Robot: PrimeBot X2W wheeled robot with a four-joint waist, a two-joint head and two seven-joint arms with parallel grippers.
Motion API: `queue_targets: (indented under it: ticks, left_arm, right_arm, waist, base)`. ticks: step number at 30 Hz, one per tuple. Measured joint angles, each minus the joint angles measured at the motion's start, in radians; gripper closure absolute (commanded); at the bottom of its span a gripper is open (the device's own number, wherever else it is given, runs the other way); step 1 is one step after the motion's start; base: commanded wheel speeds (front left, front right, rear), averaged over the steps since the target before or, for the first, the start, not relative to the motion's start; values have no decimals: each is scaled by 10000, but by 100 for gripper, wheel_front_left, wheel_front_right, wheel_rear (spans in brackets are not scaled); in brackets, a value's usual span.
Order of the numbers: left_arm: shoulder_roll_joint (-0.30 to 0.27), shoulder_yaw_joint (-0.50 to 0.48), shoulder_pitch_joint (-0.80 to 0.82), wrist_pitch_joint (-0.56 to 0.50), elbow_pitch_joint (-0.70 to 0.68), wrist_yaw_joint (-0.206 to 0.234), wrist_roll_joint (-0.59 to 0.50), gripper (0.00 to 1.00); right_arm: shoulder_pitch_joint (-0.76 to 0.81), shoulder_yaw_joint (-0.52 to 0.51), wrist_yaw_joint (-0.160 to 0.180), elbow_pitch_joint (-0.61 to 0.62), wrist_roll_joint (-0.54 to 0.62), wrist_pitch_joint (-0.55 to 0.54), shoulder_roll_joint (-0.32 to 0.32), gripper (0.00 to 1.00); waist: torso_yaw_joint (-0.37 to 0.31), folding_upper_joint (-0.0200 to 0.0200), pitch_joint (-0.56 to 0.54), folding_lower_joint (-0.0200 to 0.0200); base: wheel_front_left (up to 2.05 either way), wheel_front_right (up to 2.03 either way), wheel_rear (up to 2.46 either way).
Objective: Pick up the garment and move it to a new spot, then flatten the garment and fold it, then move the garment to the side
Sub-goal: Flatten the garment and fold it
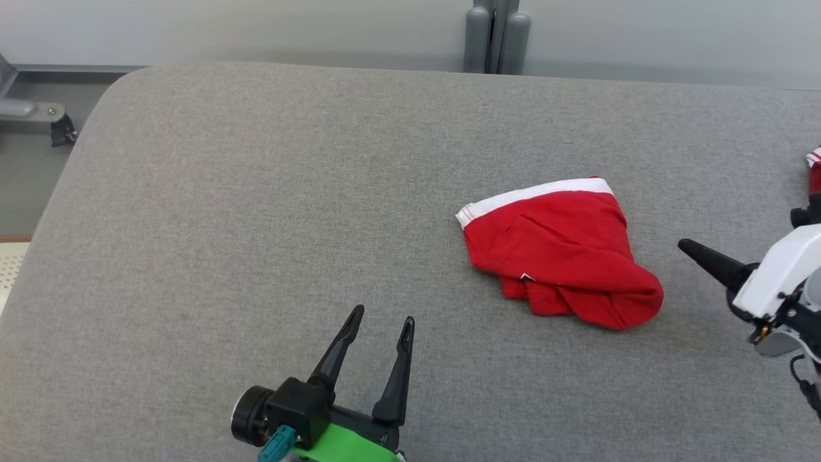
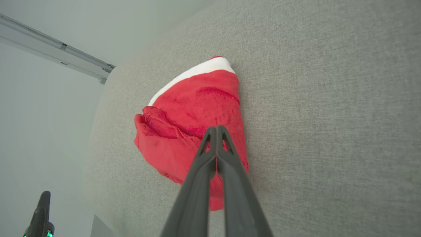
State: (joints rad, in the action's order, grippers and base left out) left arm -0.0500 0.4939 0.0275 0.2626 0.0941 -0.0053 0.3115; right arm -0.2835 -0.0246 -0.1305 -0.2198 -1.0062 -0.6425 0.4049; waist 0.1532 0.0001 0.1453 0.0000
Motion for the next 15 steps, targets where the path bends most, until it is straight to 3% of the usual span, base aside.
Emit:
queue_targets:
  ticks: [4,8,15]
  left_arm:
    - [0,171,105,0,35,-33,71,0]
    - [0,282,223,0,40,-19,182,0]
    - [0,322,316,0,48,44,209,0]
  right_arm:
    - [-570,-345,0,-1062,-424,-901,305,100]
    - [-969,-472,0,-1563,-1039,-1536,92,100]
    - [-947,8,0,-1124,-1434,-2431,-117,100]
  waist:
    - [260,0,186,0]
    - [508,0,424,0]
    - [739,-1,788,0]
  base:
    - [0,0,0]
    - [0,0,0]
    - [0,0,0]
